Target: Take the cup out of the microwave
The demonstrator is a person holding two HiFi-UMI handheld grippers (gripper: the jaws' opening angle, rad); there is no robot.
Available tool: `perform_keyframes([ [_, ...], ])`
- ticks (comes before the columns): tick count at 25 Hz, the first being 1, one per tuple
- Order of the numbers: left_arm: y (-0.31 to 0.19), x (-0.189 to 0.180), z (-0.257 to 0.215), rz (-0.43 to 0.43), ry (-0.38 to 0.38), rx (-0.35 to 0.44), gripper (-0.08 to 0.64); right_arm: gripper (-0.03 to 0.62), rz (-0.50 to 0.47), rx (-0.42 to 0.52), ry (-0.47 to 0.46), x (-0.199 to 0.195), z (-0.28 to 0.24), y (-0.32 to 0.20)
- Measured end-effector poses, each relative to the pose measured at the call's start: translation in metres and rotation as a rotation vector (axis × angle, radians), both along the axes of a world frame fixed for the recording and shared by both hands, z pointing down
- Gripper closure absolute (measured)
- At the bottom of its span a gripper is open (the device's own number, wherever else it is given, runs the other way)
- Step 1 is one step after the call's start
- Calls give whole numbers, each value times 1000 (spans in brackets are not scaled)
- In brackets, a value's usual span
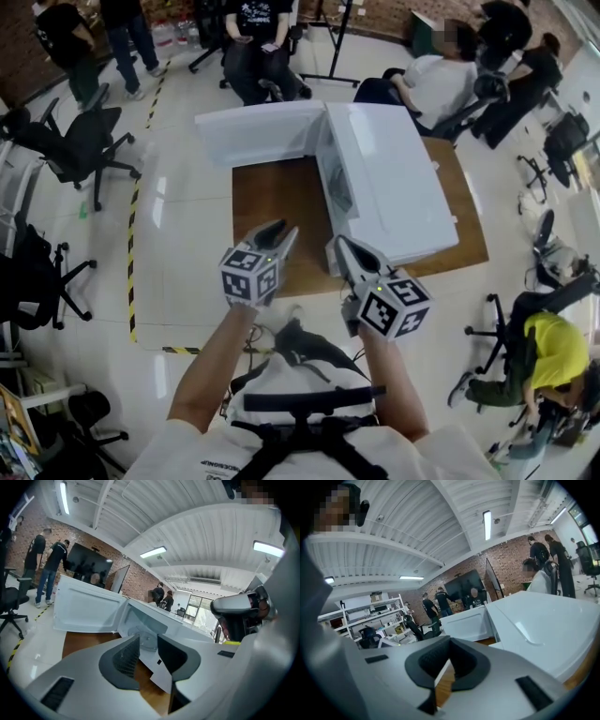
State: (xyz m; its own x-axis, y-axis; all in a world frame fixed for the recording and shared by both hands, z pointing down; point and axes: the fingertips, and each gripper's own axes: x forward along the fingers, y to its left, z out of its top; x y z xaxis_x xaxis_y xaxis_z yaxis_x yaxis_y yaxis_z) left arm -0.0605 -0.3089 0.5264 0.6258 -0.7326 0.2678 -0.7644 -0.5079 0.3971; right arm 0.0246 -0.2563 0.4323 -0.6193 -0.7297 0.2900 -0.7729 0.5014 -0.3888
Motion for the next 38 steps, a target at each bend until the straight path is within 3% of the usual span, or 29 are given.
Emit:
perform_keyframes([
  [14, -108, 83, 67, 281, -166, 57, 222, 588, -11, -11, 10, 13, -7, -44],
  [20, -141, 111, 101, 385, -235, 70, 210, 588, -34, -15, 14, 8, -6, -53],
  [30, -175, 137, 132, 403, -244, 12, 209, 586, -27, -33, 46, 14, -2, -70],
  [38, -193, 152, 138, 439, -271, 24, 198, 586, -21, -43, 41, 15, -1, -79],
])
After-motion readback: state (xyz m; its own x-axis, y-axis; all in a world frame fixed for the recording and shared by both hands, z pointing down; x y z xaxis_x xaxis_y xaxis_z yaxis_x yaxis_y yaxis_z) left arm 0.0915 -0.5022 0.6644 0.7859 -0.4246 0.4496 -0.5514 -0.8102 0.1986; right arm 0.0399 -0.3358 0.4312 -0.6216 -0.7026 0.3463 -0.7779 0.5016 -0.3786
